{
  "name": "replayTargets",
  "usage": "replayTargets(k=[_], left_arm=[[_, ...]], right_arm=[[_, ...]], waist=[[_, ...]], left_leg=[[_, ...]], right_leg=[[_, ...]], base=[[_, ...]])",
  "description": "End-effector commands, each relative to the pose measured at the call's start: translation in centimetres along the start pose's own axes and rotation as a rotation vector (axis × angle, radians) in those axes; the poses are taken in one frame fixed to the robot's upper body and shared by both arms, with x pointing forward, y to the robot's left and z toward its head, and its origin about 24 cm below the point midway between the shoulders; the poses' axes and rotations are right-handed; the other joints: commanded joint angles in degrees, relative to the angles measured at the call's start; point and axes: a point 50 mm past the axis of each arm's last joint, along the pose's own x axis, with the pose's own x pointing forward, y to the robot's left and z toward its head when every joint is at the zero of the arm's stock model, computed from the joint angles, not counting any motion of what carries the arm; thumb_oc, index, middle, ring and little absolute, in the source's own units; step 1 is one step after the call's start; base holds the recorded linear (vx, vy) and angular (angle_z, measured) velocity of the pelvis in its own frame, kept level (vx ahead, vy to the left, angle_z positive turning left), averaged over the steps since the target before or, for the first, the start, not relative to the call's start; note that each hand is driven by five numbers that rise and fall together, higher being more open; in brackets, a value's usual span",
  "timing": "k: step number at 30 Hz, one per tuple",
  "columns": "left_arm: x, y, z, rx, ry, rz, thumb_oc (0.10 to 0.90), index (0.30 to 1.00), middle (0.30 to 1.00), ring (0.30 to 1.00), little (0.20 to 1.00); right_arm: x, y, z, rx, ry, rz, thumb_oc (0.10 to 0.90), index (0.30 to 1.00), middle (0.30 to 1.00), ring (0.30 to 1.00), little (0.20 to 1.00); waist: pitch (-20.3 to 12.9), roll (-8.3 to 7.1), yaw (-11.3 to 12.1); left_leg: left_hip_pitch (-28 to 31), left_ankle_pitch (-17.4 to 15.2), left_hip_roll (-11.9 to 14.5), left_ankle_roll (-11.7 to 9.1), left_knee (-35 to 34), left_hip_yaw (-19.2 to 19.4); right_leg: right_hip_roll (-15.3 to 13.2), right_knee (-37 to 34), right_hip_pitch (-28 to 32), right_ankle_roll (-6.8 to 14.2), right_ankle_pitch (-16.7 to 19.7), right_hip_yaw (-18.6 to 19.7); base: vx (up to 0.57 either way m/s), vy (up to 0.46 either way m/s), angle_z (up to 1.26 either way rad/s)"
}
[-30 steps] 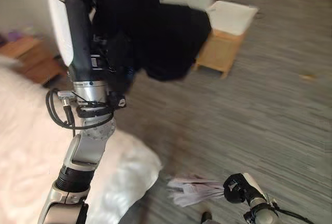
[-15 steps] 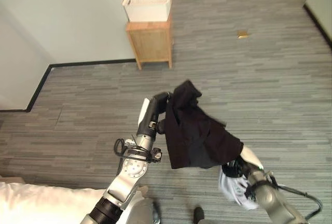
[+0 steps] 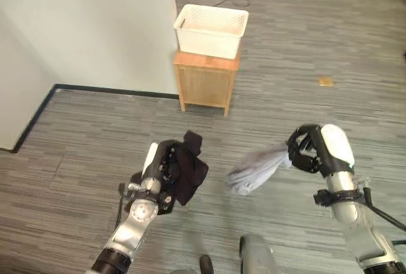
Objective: Pick up bed clothes into laundry basket.
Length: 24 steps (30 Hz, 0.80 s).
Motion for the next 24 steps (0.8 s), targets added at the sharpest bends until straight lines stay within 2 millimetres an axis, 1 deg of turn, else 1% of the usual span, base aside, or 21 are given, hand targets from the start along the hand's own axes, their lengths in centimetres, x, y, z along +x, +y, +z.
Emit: replayTargets(k=[1,2,3,4,5,6,7,8,9,10,11,12,13,14,15,18,19,20,21,23,24], left_arm=[[0.8,0.1,4.9,-0.013,-0.284,0.007,0.4,0.3,0.3,0.3,0.3],[0.9,0.1,5.1,-0.011,-0.291,0.0,0.4,0.3,0.3,0.3,0.3],[1.0,0.5,5.0,-0.002,-0.295,0.009,0.4,0.3,0.3,0.3,0.3],[1.0,0.6,5.0,-0.001,-0.294,0.009,0.4,0.3,0.3,0.3,0.3],[0.8,1.1,4.7,0.023,-0.29,0.027,0.4,0.3,0.3,0.3,0.3],[0.9,1.2,4.7,0.023,-0.29,0.031,0.4,0.3,0.3,0.3,0.3],[0.7,1.4,4.5,0.033,-0.29,0.041,0.4,0.3,0.3,0.3,0.3],[0.5,1.0,4.2,0.023,-0.28,0.035,0.4,0.3,0.3,0.3,0.3],[0.5,1.1,4.2,0.023,-0.281,0.037,0.4,0.3,0.3,0.3,0.3],[0.5,0.7,3.8,0.01,-0.258,0.037,0.4,0.3,0.3,0.3,0.3],[0.5,0.4,3.0,-0.023,-0.217,0.041,0.4,0.3,0.3,0.3,0.3],[0.5,0.5,3.1,-0.024,-0.219,0.046,0.4,0.3,0.3,0.3,0.3],[0.3,0.6,2.9,-0.042,-0.209,0.057,0.4,0.3,0.3,0.3,0.3],[0.4,0.7,3.0,-0.044,-0.212,0.062,0.4,0.3,0.3,0.3,0.3],[0.4,0.7,2.8,-0.048,-0.207,0.067,0.4,0.3,0.3,0.3,0.3],[0.7,0.3,3.1,-0.072,-0.21,0.073,0.4,0.3,0.3,0.3,0.3],[0.8,0.1,3.1,-0.091,-0.207,0.08,0.4,0.3,0.3,0.3,0.3],[0.7,-0.1,3.0,-0.106,-0.203,0.079,0.4,0.3,0.3,0.3,0.3],[0.5,-0.3,3.0,-0.12,-0.209,0.075,0.4,0.3,0.3,0.3,0.3],[0.4,-0.5,2.9,-0.122,-0.203,0.064,0.4,0.3,0.3,0.3,0.3],[1.1,-2.0,2.7,-0.094,-0.18,0.007,0.4,0.3,0.3,0.3,0.3]], right_arm=[[2.8,-5.6,3.9,-0.097,-0.242,-0.305,0.4,0.3,0.3,0.3,0.3],[2.7,-5.9,4.5,-0.107,-0.266,-0.327,0.4,0.3,0.3,0.3,0.3],[2.8,-6.6,5.4,-0.137,-0.297,-0.388,0.4,0.3,0.3,0.3,0.3],[2.8,-6.6,5.5,-0.138,-0.297,-0.388,0.4,0.3,0.3,0.3,0.3],[3.6,-7.5,7.0,-0.172,-0.356,-0.453,0.4,0.3,0.3,0.3,0.3],[3.8,-7.4,7.1,-0.172,-0.359,-0.454,0.4,0.3,0.3,0.3,0.3],[4.2,-8.0,8.3,-0.177,-0.413,-0.482,0.4,0.3,0.3,0.3,0.3],[5.0,-9.4,10.6,-0.177,-0.51,-0.538,0.4,0.3,0.3,0.3,0.3],[5.0,-9.4,10.6,-0.177,-0.511,-0.539,0.4,0.3,0.3,0.3,0.3],[5.8,-10.6,12.0,-0.18,-0.57,-0.59,0.4,0.3,0.3,0.3,0.3],[6.6,-12.7,14.9,-0.166,-0.679,-0.684,0.4,0.3,0.3,0.3,0.3],[6.7,-12.8,15.0,-0.166,-0.682,-0.687,0.4,0.3,0.3,0.3,0.3],[7.2,-15.4,18.2,-0.179,-0.795,-0.794,0.4,0.3,0.3,0.3,0.3],[7.3,-15.5,18.4,-0.178,-0.8,-0.796,0.4,0.3,0.3,0.3,0.3],[7.3,-17.3,19.8,-0.199,-0.841,-0.873,0.4,0.3,0.3,0.3,0.3],[7.2,-19.8,22.4,-0.21,-0.921,-0.969,0.4,0.3,0.3,0.3,0.3],[7.0,-20.9,23.0,-0.207,-0.942,-1.013,0.4,0.3,0.3,0.3,0.3],[7.1,-21.5,23.2,-0.212,-0.941,-1.029,0.4,0.3,0.3,0.3,0.3],[6.8,-22.4,23.8,-0.241,-0.969,-1.084,0.4,0.3,0.3,0.3,0.3],[7.7,-22.1,24.1,-0.309,-0.956,-1.066,0.4,0.3,0.3,0.3,0.3],[6.7,-24.9,23.2,-0.298,-0.896,-1.157,0.4,0.3,0.3,0.3,0.3]], waist=[[-5.7,-3.39,-0.5],[-5.9,-3.9,-0.8],[-6.9,-3.95,-0.8],[-6.9,-3.75,-1.1],[-7.4,-3.91,-0.4],[-7.3,-3.77,-0.7],[-7.5,-3.78,-0.5],[-8.5,-3.56,-0.4],[-8.5,-3.72,-0.6],[-9.2,-3.28,-0.7],[-9.0,-4.31,1.0],[-8.8,-4.43,0.7],[-8.3,-6.23,3.1],[-8.1,-6.29,2.9],[-7.7,-7.54,4.1],[-7.2,-8.85,5.5],[-7.4,-8.81,6.2],[-7.7,-8.3,6.7],[-8.2,-7.04,7.4],[-8.5,-6.22,7.1],[-9.2,-5.69,5.5]], left_leg=[[-2.4,-0.7,3.5,-4.9,-3.1,3.9],[-1.7,-1.2,3.5,-5.6,-3.1,3.4],[1.1,-3.4,4.2,-6.8,-3.1,2.7],[1.2,-3.5,4.5,-6.8,-3.1,2.5],[4.3,-5.3,5.3,-8.0,-3.1,2.6],[4.4,-5.4,5.5,-8.0,-3.1,2.5],[6.2,-6.2,6.1,-8.5,-3.1,2.7],[7.0,-5.8,7.8,-9.8,1.9,2.1],[6.7,-5.7,7.7,-9.9,2.1,2.0],[5.6,-2.6,9.5,-11.3,8.6,2.0],[-2.4,5.1,11.4,-12.9,28.4,1.0],[-3.3,5.1,11.3,-12.9,29.4,0.7],[-9.0,7.5,10.9,-12.3,41.6,-0.7],[-9.4,7.7,10.7,-12.2,42.0,-0.7],[-12.1,7.0,10.6,-11.8,44.7,-0.7],[-15.8,4.7,10.7,-10.6,37.6,0.6],[-15.8,3.2,9.6,-10.3,30.4,-0.3],[-14.9,2.7,9.1,-10.2,21.3,-1.2],[-15.0,6.0,9.3,-11.0,10.1,-3.9],[-11.7,5.4,9.7,-11.0,5.9,-4.7],[-8.8,6.3,10.3,-11.1,-0.9,-3.4]], right_leg=[[4.9,-24.6,16.4,4.2,5.8,2.5],[5.5,-31.1,16.3,3.8,7.2,3.1],[5.2,-40.8,15.3,4.7,11.6,-0.5],[5.4,-41.9,15.9,4.7,12.1,-0.9],[4.3,-44.7,14.3,5.5,14.3,-5.5],[4.5,-45.0,14.5,5.5,14.4,-5.7],[3.9,-44.6,14.2,5.5,14.8,-7.3],[4.7,-45.4,17.1,3.8,14.7,-6.6],[4.5,-45.5,17.0,3.7,14.9,-6.7],[5.6,-46.2,19.5,2.5,14.5,-6.0],[6.5,-46.5,24.1,-0.5,13.0,-4.9],[6.3,-46.5,23.7,-0.7,13.3,-5.0],[6.9,-47.0,27.5,-2.7,11.4,-3.8],[6.7,-47.0,27.3,-2.8,11.7,-3.7],[6.4,-47.2,29.3,-3.0,10.9,-3.1],[4.9,-47.0,31.2,-2.4,10.0,-1.2],[4.7,-46.9,32.0,-1.6,9.2,0.0],[4.4,-46.5,32.4,-1.1,8.8,1.0],[5.1,-46.3,33.1,-1.0,8.2,1.8],[5.0,-44.5,32.9,-0.6,6.4,2.6],[5.1,-41.0,31.5,-0.4,6.5,1.1]], base=[[0.46,-0.299,0.94],[0.64,-0.375,1.29],[0.51,-0.285,1.41],[0.68,-0.359,1.24],[0.32,-0.171,0.56],[0.45,-0.259,0.15],[0.45,-0.276,0.46],[0.43,-0.284,0.66],[0.44,-0.295,0.77],[0.4,-0.329,0.65],[0.38,-0.329,0.16],[0.44,-0.397,-0.46],[0.16,-0.173,-0.95],[0.33,-0.222,-0.84],[0.15,-0.06,-0.64],[0.26,0.045,-0.45],[0.25,0.174,-0.54],[0.33,0.261,-0.65],[0.26,0.211,-0.45],[0.2,0.133,-0.78],[0.14,0.086,-0.88]])
